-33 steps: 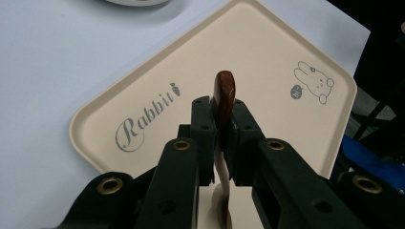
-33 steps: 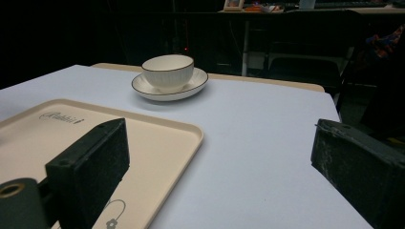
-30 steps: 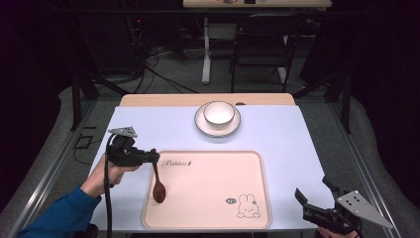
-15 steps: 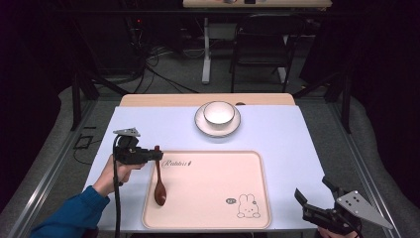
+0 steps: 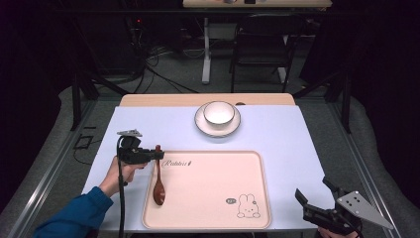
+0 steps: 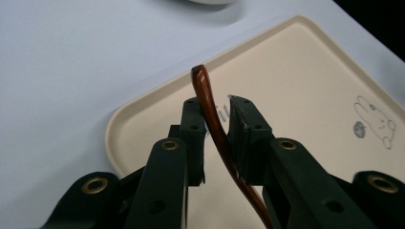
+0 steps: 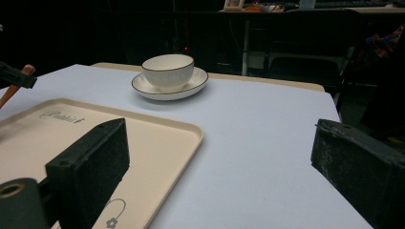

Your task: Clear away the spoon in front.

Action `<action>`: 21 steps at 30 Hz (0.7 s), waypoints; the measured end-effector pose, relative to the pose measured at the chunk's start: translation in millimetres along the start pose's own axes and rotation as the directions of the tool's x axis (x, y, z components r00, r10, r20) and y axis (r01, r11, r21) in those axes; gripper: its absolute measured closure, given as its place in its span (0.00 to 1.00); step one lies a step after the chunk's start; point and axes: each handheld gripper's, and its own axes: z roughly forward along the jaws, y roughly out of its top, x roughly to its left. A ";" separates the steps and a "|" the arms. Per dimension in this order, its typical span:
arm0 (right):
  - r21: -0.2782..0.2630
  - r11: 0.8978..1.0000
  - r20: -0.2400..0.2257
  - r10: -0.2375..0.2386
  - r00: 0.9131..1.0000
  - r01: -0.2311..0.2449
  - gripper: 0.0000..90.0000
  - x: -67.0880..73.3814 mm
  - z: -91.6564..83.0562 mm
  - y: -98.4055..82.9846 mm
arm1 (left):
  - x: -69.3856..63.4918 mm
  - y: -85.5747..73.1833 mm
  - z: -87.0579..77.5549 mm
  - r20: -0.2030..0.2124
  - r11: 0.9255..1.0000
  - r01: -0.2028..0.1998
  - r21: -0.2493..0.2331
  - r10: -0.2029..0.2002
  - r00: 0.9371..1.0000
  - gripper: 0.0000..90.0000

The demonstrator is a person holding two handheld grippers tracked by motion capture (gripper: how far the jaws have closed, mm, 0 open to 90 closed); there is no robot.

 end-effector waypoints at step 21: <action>-0.002 1.000 -0.007 -0.004 1.000 0.004 0.05 -0.4 1.6 0.1 | 10.9 -9.4 28.8 -0.123 0.994 0.042 0.104 -0.029 0.992 0.82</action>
